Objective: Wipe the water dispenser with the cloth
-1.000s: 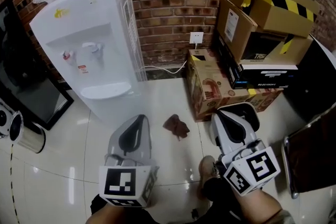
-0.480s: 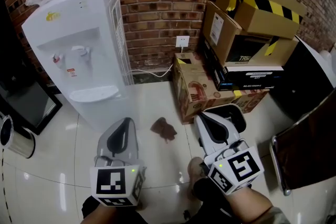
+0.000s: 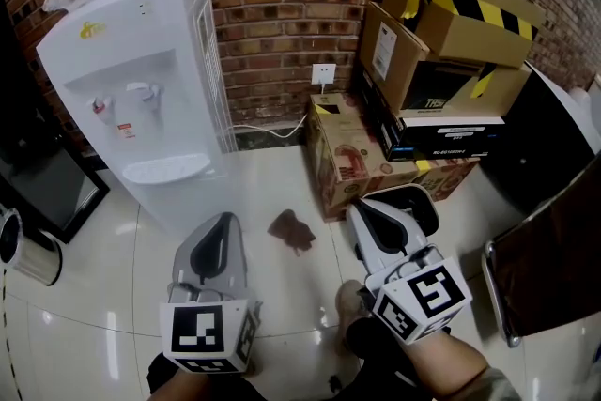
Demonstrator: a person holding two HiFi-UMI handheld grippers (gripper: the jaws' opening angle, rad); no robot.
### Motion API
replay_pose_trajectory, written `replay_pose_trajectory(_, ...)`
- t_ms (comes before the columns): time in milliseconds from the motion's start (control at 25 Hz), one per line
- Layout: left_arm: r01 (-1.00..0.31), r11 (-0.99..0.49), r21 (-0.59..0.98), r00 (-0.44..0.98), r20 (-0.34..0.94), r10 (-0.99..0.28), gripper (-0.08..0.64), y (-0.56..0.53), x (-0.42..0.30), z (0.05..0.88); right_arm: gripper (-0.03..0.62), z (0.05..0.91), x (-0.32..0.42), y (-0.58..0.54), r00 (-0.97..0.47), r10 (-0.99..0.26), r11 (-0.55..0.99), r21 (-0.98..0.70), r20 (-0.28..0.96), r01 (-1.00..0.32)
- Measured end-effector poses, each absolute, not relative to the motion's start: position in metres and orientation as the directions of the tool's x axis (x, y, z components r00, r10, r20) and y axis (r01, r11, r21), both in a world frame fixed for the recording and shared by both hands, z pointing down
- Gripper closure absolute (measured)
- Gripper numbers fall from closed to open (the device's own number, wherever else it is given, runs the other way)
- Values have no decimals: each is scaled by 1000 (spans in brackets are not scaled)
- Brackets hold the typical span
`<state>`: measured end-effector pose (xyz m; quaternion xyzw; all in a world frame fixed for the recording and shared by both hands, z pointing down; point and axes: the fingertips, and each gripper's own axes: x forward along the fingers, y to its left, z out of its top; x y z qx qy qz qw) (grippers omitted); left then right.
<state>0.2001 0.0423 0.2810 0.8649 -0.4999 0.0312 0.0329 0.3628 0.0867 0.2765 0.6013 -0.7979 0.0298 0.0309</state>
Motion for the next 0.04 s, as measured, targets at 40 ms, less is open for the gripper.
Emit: replay_pose_trajectory(40,-867,-497,24,497,90,-863,560,43,201,281,581,277,363,87,-275,-958,275,-9,85,-961)
